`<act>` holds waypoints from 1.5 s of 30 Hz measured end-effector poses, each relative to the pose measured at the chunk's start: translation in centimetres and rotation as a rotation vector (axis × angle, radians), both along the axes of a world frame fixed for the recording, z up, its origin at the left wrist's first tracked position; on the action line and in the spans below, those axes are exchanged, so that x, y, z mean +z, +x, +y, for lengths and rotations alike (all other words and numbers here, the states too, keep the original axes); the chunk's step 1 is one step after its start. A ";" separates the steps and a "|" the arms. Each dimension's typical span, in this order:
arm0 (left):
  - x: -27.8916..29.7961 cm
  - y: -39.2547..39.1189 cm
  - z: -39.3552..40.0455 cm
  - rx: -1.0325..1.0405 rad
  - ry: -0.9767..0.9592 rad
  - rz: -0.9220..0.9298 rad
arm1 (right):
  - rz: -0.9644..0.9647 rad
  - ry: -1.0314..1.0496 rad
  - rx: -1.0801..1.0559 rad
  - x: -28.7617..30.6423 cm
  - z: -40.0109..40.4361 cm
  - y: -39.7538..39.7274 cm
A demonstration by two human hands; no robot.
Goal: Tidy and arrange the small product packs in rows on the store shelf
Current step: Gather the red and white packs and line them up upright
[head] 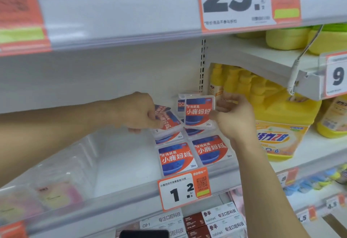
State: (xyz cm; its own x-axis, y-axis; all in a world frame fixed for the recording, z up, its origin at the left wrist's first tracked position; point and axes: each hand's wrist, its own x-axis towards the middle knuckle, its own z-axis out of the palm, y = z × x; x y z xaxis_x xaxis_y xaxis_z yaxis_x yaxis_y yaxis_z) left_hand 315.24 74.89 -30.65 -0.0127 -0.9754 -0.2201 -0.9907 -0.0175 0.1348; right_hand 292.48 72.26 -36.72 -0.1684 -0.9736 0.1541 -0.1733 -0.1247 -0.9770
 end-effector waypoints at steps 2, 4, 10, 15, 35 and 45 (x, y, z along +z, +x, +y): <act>-0.5 -0.7 0.5 -0.030 0.002 -0.049 | -0.054 -0.003 0.019 -0.3 -0.4 -0.3; -0.5 -0.8 0.3 -0.027 -0.161 0.001 | -0.066 0.005 0.029 -0.5 -0.8 -0.3; -2.3 -0.7 -1.5 0.011 0.011 0.150 | 0.092 0.008 0.070 -1.1 -0.9 -0.3; -2.7 -0.8 -1.1 0.168 0.126 0.113 | 0.398 0.154 0.230 -1.2 -0.5 0.0; -3.6 -1.4 -1.0 0.178 0.041 0.268 | 0.402 0.245 0.415 -0.7 -0.5 -0.8; -4.5 -1.5 -0.9 0.176 -0.039 0.243 | 0.373 0.245 0.384 -0.8 -0.6 -0.8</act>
